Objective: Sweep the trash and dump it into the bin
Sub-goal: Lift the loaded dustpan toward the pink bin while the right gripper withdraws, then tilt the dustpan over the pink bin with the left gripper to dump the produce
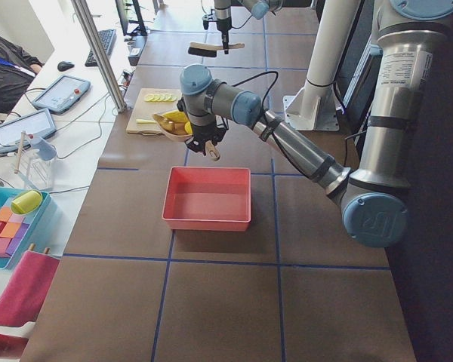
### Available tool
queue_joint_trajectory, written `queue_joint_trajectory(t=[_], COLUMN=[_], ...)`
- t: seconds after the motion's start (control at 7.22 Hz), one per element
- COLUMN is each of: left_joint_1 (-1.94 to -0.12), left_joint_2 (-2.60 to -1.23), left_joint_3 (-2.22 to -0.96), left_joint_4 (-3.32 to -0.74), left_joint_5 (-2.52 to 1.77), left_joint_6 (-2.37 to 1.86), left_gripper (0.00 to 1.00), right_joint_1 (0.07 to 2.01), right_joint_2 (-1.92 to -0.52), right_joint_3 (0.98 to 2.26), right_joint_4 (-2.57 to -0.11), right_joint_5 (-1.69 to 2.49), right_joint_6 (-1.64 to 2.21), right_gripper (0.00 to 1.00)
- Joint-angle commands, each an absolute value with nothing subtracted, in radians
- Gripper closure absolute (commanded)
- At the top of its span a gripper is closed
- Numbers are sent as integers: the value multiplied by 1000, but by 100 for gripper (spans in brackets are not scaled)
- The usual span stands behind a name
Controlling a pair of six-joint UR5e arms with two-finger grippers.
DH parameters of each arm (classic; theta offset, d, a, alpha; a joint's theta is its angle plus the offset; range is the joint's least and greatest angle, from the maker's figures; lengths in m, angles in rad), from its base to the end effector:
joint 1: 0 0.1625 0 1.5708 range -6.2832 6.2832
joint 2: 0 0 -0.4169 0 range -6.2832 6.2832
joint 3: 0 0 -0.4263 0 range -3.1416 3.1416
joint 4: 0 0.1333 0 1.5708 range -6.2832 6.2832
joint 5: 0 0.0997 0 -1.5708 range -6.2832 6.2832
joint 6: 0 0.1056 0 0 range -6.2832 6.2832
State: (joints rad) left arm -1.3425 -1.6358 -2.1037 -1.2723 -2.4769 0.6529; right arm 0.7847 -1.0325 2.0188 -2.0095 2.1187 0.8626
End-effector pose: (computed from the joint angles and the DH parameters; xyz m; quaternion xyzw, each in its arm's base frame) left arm 0.0629 -0.4924 0.3714 0.2223 0.3948 0.4382 0.7763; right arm -0.3558 -0.4659 0.1900 -0.0144 -0.3680 -0.0377 0.9290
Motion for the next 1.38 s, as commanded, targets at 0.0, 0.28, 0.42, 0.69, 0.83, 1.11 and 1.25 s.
queue_joint_trajectory(t=[0.0,0.28,0.42,0.69,0.83,1.11,1.25], left_joint_1=[-1411,-1451,-1469,-1532,-1534,-1531,-1529], left_joint_2=[-1553,-1508,-1505,-1503,-1499,-1499,-1502], left_joint_3=[-2099,-2077,-2053,-2010,-2005,-1990,-1994], left_joint_4=[-1282,-1275,-1276,-1279,-1270,-1270,-1270], left_joint_5=[-2477,-2468,-2465,-2427,-2346,-2249,-2171], left_joint_6=[754,854,877,885,931,945,946], left_gripper=[100,100,100,100,100,100,100], right_joint_1=[871,992,1023,1051,1064,1072,1074], right_joint_2=[-1191,-1319,-1357,-1407,-1410,-1413,-1413], right_joint_3=[2103,2109,2108,2108,2105,2105,2103], right_joint_4=[-2014,-2008,-2011,-2002,-2002,-2002,-2003], right_joint_5=[2167,2217,2218,2218,2218,2218,2218], right_joint_6=[667,501,415,377,376,367,365], right_gripper=[100,100,100,100,100,100,100])
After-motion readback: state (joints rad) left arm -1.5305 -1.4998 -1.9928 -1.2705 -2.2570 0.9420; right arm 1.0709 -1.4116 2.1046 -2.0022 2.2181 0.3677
